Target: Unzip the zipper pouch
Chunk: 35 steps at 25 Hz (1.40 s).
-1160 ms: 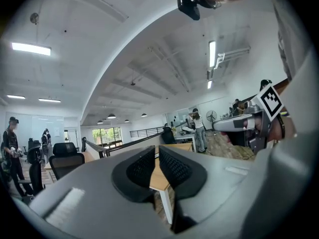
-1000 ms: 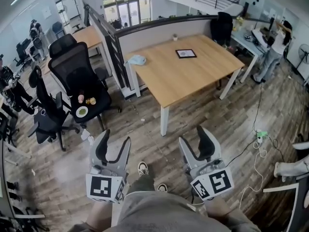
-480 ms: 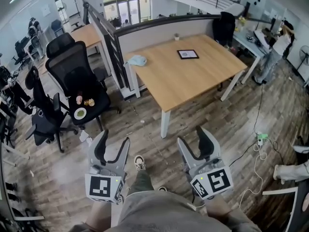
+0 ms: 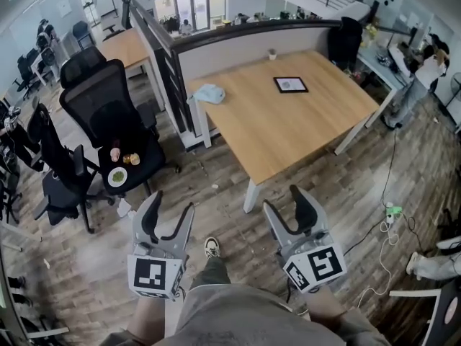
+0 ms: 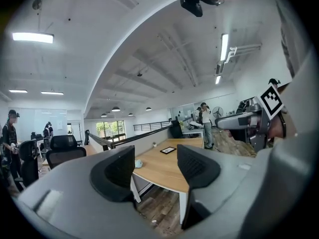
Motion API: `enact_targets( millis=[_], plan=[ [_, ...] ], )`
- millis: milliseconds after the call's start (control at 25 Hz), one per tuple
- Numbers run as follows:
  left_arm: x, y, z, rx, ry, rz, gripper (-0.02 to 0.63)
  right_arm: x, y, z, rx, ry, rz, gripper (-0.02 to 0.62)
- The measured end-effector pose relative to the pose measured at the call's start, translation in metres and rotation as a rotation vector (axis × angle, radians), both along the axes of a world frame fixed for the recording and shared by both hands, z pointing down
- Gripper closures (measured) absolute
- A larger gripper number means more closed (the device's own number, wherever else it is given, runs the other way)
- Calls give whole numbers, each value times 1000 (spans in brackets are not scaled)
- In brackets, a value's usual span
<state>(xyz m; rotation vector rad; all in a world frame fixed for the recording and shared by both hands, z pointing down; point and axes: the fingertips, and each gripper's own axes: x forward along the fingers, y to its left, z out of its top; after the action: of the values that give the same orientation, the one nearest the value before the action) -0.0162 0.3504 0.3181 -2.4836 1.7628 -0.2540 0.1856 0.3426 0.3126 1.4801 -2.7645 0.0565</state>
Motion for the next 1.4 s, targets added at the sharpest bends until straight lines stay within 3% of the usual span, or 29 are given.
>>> enact_targets(
  millis=[480, 640, 760, 1040, 1400],
  plan=[
    [-97, -155, -7, -20, -17, 25, 345, -103, -155, -1, -38, 39, 10, 347],
    [-126, -192, -5, -12, -23, 26, 345, -133, -195, 1, -39, 50, 8, 347],
    [-142, -211, -1, -50, -19, 11, 345, -148, -217, 4, -46, 60, 4, 347],
    [-160, -260, 8, -48, -24, 15, 345, -159, -270, 18, -76, 89, 7, 347],
    [-156, -350, 28, -87, -43, 7, 345, -150, -364, 42, -120, 89, -2, 347]
  ],
)
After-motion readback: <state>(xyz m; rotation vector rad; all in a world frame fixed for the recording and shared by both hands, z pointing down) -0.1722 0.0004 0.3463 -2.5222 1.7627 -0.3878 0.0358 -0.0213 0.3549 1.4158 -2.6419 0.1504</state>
